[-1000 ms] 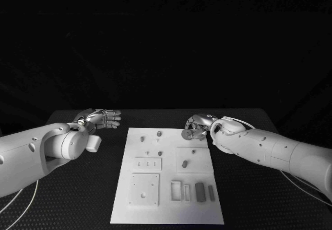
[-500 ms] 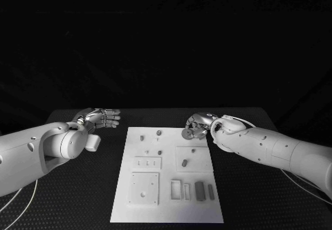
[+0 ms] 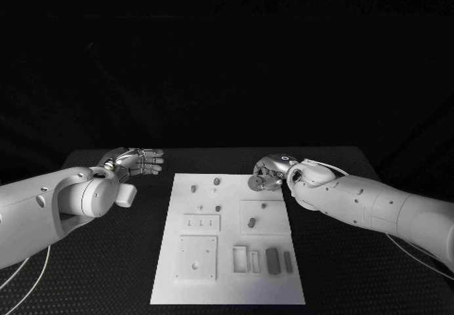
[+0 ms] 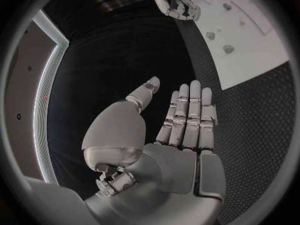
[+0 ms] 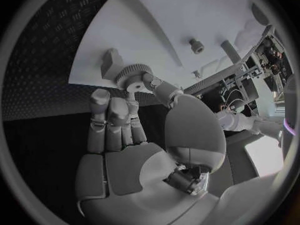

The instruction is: Assemble the parts on the task board

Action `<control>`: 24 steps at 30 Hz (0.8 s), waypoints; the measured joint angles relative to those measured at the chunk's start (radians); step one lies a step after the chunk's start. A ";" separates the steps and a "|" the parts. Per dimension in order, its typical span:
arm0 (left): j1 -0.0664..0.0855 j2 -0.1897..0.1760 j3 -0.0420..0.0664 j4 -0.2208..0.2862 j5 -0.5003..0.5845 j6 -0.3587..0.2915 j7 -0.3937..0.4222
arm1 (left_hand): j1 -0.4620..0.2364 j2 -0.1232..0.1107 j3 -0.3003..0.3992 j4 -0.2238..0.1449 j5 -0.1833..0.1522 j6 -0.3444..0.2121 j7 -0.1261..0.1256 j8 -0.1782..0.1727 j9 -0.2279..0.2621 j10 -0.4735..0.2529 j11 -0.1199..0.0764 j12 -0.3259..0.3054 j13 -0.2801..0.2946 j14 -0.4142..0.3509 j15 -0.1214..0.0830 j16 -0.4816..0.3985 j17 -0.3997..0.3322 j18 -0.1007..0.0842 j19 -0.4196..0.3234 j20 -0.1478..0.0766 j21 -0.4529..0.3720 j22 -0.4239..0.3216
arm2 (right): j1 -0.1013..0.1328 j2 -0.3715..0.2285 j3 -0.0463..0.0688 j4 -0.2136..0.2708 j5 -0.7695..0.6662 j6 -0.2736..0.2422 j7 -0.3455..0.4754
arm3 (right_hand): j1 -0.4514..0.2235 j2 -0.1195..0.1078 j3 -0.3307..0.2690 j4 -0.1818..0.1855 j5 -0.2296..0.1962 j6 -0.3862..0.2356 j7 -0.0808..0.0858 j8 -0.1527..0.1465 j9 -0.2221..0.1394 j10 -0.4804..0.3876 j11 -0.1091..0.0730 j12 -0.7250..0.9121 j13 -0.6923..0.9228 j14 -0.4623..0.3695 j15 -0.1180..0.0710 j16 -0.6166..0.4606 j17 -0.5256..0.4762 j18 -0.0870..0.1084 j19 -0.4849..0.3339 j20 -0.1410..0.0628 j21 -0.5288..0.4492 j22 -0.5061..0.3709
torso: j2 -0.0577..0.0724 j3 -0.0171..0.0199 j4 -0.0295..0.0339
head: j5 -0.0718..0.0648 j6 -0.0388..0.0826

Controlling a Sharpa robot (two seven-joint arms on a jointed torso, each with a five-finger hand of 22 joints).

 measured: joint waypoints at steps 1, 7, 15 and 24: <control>0.000 0.000 0.000 0.000 0.000 0.000 0.000 | 0.000 0.000 0.000 0.000 0.000 0.000 0.000 0.000 0.000 0.000 0.000 0.000 0.000 0.000 0.000 0.000 0.000 0.000 0.000 0.000 0.000 0.000 | 0.000 -0.001 0.000 0.002 -0.007 -0.003 -0.003 | 0.000 0.000 0.000 0.000 -0.004 0.001 -0.001 0.000 0.000 0.001 -0.001 0.000 0.000 0.002 -0.002 0.000 0.000 0.000 0.000 0.000 0.002 0.000 | 0.000 -0.0002 0.0001 | 0.000 0.000; 0.000 -0.002 0.000 0.002 0.000 0.000 0.000 | 0.000 0.000 0.000 0.000 0.000 0.000 0.000 0.000 0.000 0.000 0.000 0.000 0.000 0.000 0.000 0.000 0.000 0.000 0.000 0.000 0.000 0.000 | -0.002 -0.008 -0.003 0.030 -0.052 -0.020 -0.022 | -0.005 -0.005 0.009 0.009 -0.016 0.003 -0.003 0.000 0.000 0.004 -0.004 -0.005 -0.001 0.000 -0.007 0.000 0.000 0.000 0.000 0.000 0.003 0.000 | 0.000 -0.0013 0.0002 | 0.002 0.004; 0.000 -0.003 0.000 0.005 0.000 -0.001 0.000 | 0.000 0.000 0.000 0.000 0.000 0.000 0.000 -0.004 0.000 0.000 0.000 0.000 0.000 0.000 0.000 0.000 0.001 0.000 0.000 0.000 0.000 0.000 | 0.017 -0.012 -0.008 0.104 -0.148 -0.042 -0.066 | -0.005 -0.033 0.030 0.030 -0.062 0.015 -0.007 0.006 0.000 0.008 -0.008 -0.012 -0.003 0.000 -0.007 -0.004 0.001 0.000 0.007 -0.002 0.003 0.000 | 0.000 -0.0019 0.0002 | 0.008 0.012; 0.000 -0.003 0.000 0.007 0.000 -0.001 0.000 | 0.000 0.000 0.000 0.000 0.000 0.000 0.000 -0.004 0.001 0.000 0.000 0.000 0.000 0.000 0.000 0.000 0.001 0.000 0.000 0.000 0.000 0.000 | 0.046 -0.019 -0.006 0.210 -0.258 -0.073 -0.141 | 0.003 -0.064 0.056 0.062 -0.066 0.023 -0.008 0.006 0.000 0.017 -0.009 -0.016 -0.003 0.005 -0.011 -0.004 0.001 0.000 0.017 -0.002 0.008 0.000 | 0.000 -0.0020 0.0008 | 0.014 0.023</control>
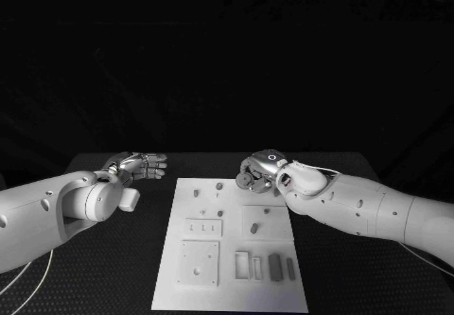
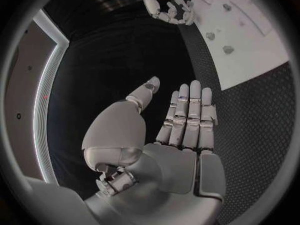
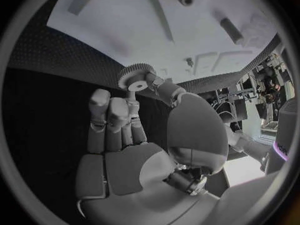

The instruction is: Assemble the parts on the task board

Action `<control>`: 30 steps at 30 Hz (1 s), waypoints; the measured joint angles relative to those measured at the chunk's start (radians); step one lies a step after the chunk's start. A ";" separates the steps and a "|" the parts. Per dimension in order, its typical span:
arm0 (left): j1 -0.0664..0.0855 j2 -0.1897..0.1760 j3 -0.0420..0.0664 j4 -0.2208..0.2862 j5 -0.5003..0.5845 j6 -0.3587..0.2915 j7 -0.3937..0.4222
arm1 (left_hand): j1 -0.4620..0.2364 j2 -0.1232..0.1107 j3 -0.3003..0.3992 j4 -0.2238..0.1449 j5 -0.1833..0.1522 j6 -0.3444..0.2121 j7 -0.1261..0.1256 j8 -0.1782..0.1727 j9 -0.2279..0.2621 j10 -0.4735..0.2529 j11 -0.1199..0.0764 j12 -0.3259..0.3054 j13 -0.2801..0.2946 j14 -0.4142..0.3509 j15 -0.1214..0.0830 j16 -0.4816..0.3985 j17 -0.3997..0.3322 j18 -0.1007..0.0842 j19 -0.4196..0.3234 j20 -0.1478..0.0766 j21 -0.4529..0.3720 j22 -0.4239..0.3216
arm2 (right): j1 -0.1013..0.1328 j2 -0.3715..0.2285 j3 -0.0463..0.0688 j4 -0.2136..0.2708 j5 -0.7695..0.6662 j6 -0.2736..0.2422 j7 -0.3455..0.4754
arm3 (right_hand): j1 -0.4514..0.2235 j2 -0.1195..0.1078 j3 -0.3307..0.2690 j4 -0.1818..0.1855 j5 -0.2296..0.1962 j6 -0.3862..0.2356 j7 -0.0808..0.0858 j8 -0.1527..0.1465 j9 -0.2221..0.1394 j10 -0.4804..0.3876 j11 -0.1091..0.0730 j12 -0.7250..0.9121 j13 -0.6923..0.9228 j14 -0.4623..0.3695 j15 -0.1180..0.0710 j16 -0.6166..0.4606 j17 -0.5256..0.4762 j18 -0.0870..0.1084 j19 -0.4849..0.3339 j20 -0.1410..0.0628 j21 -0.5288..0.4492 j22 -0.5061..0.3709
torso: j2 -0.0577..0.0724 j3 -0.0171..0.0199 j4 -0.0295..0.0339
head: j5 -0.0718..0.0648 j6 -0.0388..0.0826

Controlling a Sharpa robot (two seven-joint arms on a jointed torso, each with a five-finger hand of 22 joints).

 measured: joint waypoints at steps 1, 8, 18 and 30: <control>0.000 0.000 0.000 0.000 0.000 0.000 0.000 | 0.000 0.000 0.000 0.000 0.000 0.000 0.000 0.000 0.000 0.000 0.000 0.000 0.000 0.000 0.000 0.000 0.000 0.000 0.000 0.000 0.000 0.000 | 0.001 0.000 0.000 0.015 -0.011 -0.002 -0.007 | 0.000 0.000 0.001 0.000 0.000 0.000 0.000 0.000 0.000 0.000 0.000 0.000 -0.001 0.000 0.000 0.000 0.000 0.000 0.000 0.000 0.000 0.000 | 0.000 0.0000 -0.0001 | 0.001 0.000; 0.000 0.000 0.000 0.003 0.000 0.000 0.000 | 0.000 0.000 0.000 0.000 0.000 0.000 0.000 0.000 0.000 0.000 0.000 0.000 0.000 0.000 0.000 0.000 0.001 0.000 0.000 0.000 0.004 0.000 | 0.001 0.046 -0.008 0.053 -0.106 -0.013 -0.054 | 0.004 -0.017 0.020 0.020 -0.001 0.003 -0.001 0.000 0.000 0.004 -0.003 -0.002 -0.001 0.002 0.001 0.000 0.000 0.000 0.000 0.000 0.000 0.000 | 0.000 0.0006 -0.0006 | 0.011 0.003; 0.000 0.003 0.000 0.001 0.000 0.000 0.000 | 0.000 0.000 0.000 0.000 0.000 0.000 0.000 0.000 0.001 0.000 0.000 0.000 0.000 0.000 0.000 0.000 0.001 0.000 -0.004 0.004 0.004 0.000 | -0.001 0.104 -0.038 0.028 -0.207 -0.027 -0.094 | 0.004 -0.025 0.023 0.023 -0.001 0.005 -0.002 0.005 0.000 0.007 0.000 -0.004 -0.002 0.002 0.001 -0.004 0.000 0.000 0.000 0.000 0.004 0.000 | 0.001 0.0014 0.0008 | 0.020 0.006; 0.000 0.013 0.000 -0.005 0.000 0.000 -0.001 | 0.000 0.000 0.000 0.000 0.000 0.000 0.000 0.000 0.002 0.000 0.000 0.000 0.000 0.000 0.000 0.000 0.002 0.000 -0.004 0.004 0.004 0.000 | -0.016 0.167 -0.075 -0.033 -0.239 -0.031 -0.106 | 0.001 -0.028 0.023 0.023 -0.004 0.007 -0.004 0.005 0.001 0.007 0.000 -0.004 -0.002 0.004 0.003 -0.004 0.000 0.000 0.000 0.000 0.005 0.000 | 0.001 0.0017 0.0019 | 0.025 0.006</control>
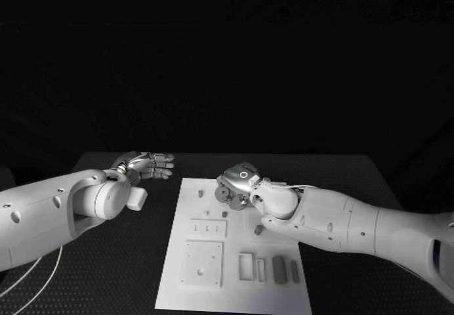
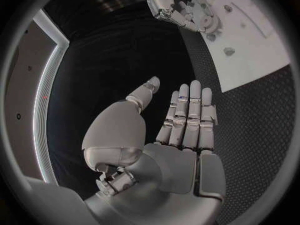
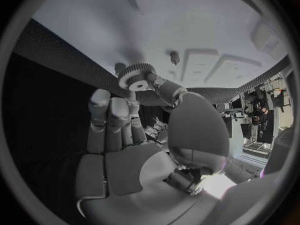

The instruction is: Assemble the parts on the task board

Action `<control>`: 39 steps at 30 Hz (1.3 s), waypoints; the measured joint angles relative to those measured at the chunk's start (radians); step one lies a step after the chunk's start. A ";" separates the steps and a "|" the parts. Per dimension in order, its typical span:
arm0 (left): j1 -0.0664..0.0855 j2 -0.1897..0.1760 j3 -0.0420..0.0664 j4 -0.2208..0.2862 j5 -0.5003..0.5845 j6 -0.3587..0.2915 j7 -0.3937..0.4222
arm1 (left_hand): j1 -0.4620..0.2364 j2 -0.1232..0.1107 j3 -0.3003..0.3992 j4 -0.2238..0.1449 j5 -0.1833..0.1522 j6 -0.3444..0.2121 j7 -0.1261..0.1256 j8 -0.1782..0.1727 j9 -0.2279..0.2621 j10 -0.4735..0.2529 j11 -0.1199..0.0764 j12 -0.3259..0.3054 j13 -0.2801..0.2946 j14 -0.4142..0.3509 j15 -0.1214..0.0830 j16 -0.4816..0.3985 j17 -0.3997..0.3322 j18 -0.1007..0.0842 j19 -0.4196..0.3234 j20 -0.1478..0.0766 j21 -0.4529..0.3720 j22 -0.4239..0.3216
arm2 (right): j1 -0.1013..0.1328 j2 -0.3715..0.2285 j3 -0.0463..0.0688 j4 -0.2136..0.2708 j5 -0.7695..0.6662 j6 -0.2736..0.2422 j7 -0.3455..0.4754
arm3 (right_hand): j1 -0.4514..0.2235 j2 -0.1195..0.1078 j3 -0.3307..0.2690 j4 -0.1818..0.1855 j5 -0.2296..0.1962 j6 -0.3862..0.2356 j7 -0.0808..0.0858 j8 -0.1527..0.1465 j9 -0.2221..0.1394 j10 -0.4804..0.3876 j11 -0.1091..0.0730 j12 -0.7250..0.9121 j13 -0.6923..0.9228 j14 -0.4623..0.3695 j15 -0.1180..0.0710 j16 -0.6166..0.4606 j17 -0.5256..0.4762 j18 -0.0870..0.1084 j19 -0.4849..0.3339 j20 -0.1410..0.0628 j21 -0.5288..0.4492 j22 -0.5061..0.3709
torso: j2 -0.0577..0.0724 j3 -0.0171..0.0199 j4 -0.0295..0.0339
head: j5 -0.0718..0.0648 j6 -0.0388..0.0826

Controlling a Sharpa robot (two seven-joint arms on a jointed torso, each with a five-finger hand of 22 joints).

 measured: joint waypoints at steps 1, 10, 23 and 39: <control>0.000 0.001 0.000 -0.001 0.000 0.000 0.000 | 0.000 0.000 0.000 0.000 0.000 0.000 0.000 0.000 0.000 0.000 0.000 0.000 0.000 0.000 0.000 0.000 0.000 0.000 0.000 0.000 0.000 0.000 | 0.000 0.003 -0.001 -0.003 -0.001 0.000 0.000 | 0.000 0.000 0.000 0.000 0.000 0.000 0.000 0.000 0.000 0.000 0.000 0.000 0.000 0.000 0.000 0.000 0.000 0.000 0.000 0.000 0.000 0.000 | 0.000 0.0000 0.0002 | 0.000 0.000; 0.000 0.005 0.000 -0.005 0.000 0.000 0.000 | 0.000 0.000 0.000 0.000 0.000 0.000 0.000 0.000 0.000 0.000 0.000 0.000 0.000 0.000 0.000 -0.004 0.001 0.000 0.000 0.000 0.000 0.000 | -0.001 0.026 -0.006 -0.029 -0.008 -0.004 -0.001 | 0.000 0.000 0.000 0.000 -0.001 0.001 -0.001 0.000 0.000 0.000 0.000 0.000 -0.001 0.000 0.000 0.000 0.000 0.000 0.000 0.000 0.000 0.000 | 0.000 -0.0015 0.0031 | 0.005 0.000; 0.000 0.010 0.000 -0.008 0.000 0.000 0.000 | 0.000 0.000 0.000 0.000 0.000 0.000 0.000 0.000 0.001 0.000 0.000 0.000 0.000 0.000 0.000 -0.004 0.002 0.000 0.000 0.000 0.000 0.001 | -0.001 0.052 -0.011 -0.065 -0.009 -0.006 0.001 | -0.005 -0.005 0.000 0.000 -0.001 0.003 0.000 0.007 0.000 0.000 0.000 -0.001 -0.001 0.002 0.002 0.000 0.000 0.000 0.000 0.000 0.000 0.000 | -0.001 -0.0027 0.0035 | 0.012 0.000; 0.000 0.014 0.000 -0.010 0.000 0.001 -0.001 | 0.000 0.000 0.000 0.000 0.000 0.000 0.000 0.000 0.001 -0.004 -0.004 0.000 0.000 0.000 0.000 -0.004 0.002 0.000 0.000 0.000 0.000 0.000 | 0.001 0.079 -0.024 -0.102 0.008 -0.031 0.015 | -0.005 -0.005 0.004 -0.005 -0.001 0.004 0.001 0.007 0.001 0.000 0.000 -0.006 -0.003 0.002 0.002 0.000 -0.003 0.000 0.000 0.001 0.000 0.000 | 0.000 -0.0017 0.0024 | 0.016 -0.002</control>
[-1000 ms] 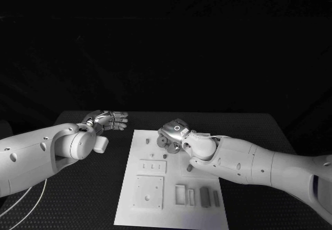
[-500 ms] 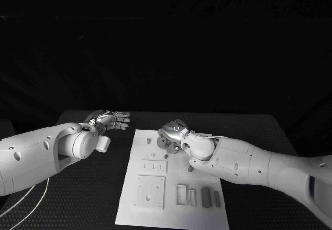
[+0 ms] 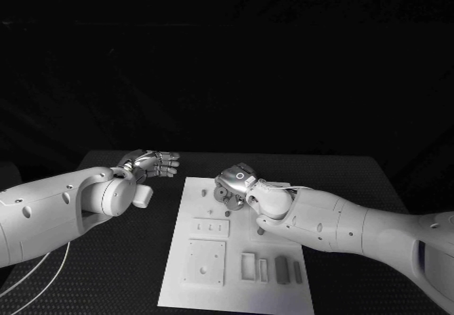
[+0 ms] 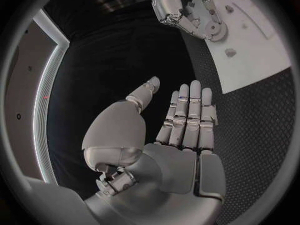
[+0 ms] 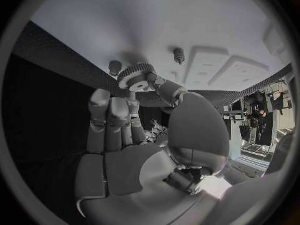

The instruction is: Assemble the parts on the task board

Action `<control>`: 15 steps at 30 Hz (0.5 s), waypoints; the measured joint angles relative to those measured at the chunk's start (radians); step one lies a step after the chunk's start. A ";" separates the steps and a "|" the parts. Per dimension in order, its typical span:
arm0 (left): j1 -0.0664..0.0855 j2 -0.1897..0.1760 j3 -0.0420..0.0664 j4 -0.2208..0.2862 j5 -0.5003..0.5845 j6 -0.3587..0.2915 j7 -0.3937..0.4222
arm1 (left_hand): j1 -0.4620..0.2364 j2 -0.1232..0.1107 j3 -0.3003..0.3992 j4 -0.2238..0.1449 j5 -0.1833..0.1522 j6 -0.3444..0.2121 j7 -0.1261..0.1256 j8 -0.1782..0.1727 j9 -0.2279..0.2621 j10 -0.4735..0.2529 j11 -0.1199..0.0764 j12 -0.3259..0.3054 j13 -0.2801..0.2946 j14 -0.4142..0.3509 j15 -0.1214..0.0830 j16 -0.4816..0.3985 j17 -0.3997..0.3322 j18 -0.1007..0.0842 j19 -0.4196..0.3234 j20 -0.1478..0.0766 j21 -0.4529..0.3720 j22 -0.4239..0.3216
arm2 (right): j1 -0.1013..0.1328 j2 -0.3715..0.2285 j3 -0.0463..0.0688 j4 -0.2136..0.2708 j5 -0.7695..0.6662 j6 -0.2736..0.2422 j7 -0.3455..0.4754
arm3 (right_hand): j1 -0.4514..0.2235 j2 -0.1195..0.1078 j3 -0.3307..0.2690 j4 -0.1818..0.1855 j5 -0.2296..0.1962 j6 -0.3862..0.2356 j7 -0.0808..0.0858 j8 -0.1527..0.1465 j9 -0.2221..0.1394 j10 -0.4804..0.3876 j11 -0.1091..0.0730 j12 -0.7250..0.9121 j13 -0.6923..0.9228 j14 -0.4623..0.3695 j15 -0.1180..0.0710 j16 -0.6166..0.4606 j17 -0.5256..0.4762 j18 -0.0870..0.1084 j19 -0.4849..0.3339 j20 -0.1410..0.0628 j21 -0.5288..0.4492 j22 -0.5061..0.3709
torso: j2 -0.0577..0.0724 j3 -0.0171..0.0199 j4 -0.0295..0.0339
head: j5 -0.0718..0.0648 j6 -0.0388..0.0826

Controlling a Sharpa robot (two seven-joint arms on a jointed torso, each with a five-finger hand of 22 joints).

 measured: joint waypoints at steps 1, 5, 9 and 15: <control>0.000 0.000 0.000 0.000 0.000 0.000 0.000 | 0.000 0.000 0.000 0.000 0.000 0.000 0.000 0.000 0.000 0.000 0.000 0.000 0.000 0.000 0.000 0.000 0.000 0.000 0.000 0.000 0.000 0.000 | 0.000 0.001 -0.001 -0.002 0.002 -0.001 0.001 | 0.000 0.000 0.000 0.000 0.000 0.000 0.000 0.000 0.000 0.000 0.000 0.000 0.000 0.000 0.000 -0.001 0.000 0.000 0.000 0.000 0.000 0.000 | 0.000 -0.0001 -0.0004 | 0.001 -0.001; 0.000 0.000 0.000 0.000 0.000 0.000 0.000 | 0.000 0.000 0.000 0.000 0.000 0.000 0.000 0.000 0.001 0.000 0.000 0.000 0.000 0.000 0.000 0.000 0.001 0.000 0.000 0.000 0.000 0.000 | 0.000 0.004 -0.002 -0.005 0.010 -0.003 0.007 | 0.001 0.001 0.000 0.000 -0.003 0.000 0.000 -0.002 0.000 0.000 0.000 0.000 0.000 0.000 0.000 -0.004 0.000 0.000 0.000 0.000 0.000 0.000 | 0.000 0.0004 -0.0013 | 0.003 -0.003; 0.000 0.000 0.000 0.000 0.000 0.000 0.000 | 0.000 0.000 0.000 0.000 0.000 0.000 0.000 0.000 0.001 0.000 0.000 0.000 0.001 0.000 0.000 0.000 0.001 0.000 0.000 0.000 0.000 0.000 | 0.000 0.005 -0.002 -0.008 0.023 -0.005 0.016 | 0.001 0.001 -0.002 -0.007 -0.003 0.000 0.000 -0.005 0.000 0.000 0.000 -0.006 0.000 0.000 0.000 -0.004 -0.001 0.000 0.000 0.000 0.000 0.000 | 0.000 0.0006 -0.0017 | 0.003 -0.005; 0.000 0.001 0.000 0.000 0.000 0.000 -0.001 | 0.000 0.000 0.000 0.000 0.000 0.000 0.000 0.000 0.001 0.000 0.000 0.000 0.001 0.000 0.000 0.000 0.001 0.000 0.000 0.000 0.000 0.000 | -0.003 0.004 -0.006 -0.017 0.047 -0.002 0.025 | 0.001 0.001 -0.010 -0.015 -0.003 0.006 -0.001 -0.025 0.001 0.003 0.011 -0.006 0.000 0.002 0.002 -0.004 -0.003 0.000 0.000 0.000 0.000 0.000 | 0.000 0.0006 -0.0030 | 0.004 -0.006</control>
